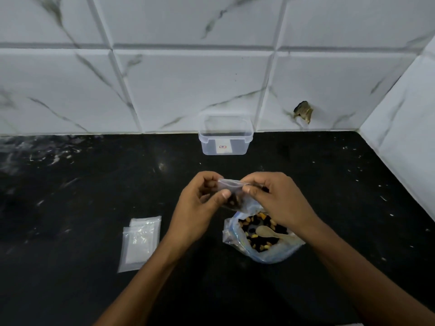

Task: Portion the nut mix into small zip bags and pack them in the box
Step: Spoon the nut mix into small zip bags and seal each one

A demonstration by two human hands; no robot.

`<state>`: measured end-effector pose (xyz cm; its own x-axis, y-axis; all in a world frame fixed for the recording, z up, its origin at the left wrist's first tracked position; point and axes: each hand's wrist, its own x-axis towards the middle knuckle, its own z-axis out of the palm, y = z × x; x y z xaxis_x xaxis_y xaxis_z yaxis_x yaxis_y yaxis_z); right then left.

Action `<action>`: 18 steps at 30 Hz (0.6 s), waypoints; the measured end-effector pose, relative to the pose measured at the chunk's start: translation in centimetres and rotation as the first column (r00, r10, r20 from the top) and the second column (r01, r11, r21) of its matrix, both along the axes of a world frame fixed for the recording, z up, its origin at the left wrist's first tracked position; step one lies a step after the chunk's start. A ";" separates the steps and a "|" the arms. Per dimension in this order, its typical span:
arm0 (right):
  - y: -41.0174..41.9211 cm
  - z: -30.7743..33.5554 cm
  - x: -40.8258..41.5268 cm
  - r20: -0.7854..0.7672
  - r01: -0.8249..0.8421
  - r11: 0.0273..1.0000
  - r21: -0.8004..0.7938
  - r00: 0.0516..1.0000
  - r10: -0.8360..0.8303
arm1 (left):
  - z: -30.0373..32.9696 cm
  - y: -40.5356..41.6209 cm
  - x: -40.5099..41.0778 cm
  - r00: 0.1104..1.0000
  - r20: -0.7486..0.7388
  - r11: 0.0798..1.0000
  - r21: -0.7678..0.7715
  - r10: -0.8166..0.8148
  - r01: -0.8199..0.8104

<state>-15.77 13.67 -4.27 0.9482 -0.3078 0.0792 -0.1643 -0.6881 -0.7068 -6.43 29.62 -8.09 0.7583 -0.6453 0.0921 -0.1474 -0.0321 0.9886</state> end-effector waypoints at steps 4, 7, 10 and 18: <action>-0.3 0.6 0.5 -0.040 -0.076 0.996 0.042 0.996 0.078 | 0.6 -0.2 0.9 1.000 0.027 1.000 -0.022 -0.003 0.004; 0.0 0.5 0.7 -0.037 -0.074 0.995 0.060 0.996 0.077 | 0.3 -0.5 1.1 1.000 0.012 1.000 -0.024 0.012 -0.012; 0.2 0.1 1.0 0.014 -0.069 0.997 0.027 0.998 0.069 | 0.3 -0.7 0.9 1.000 -0.014 1.000 -0.030 0.005 -0.006; -0.3 -0.6 1.1 0.065 -0.023 0.998 0.066 0.998 0.019 | 0.0 -0.6 1.0 0.999 0.036 0.999 0.003 0.039 -0.039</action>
<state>-14.64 13.37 -4.83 0.9481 -0.2945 0.1204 -0.1029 -0.6419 -0.7599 -5.39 29.00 -8.11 0.7789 -0.6160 0.1180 -0.1818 -0.0417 0.9824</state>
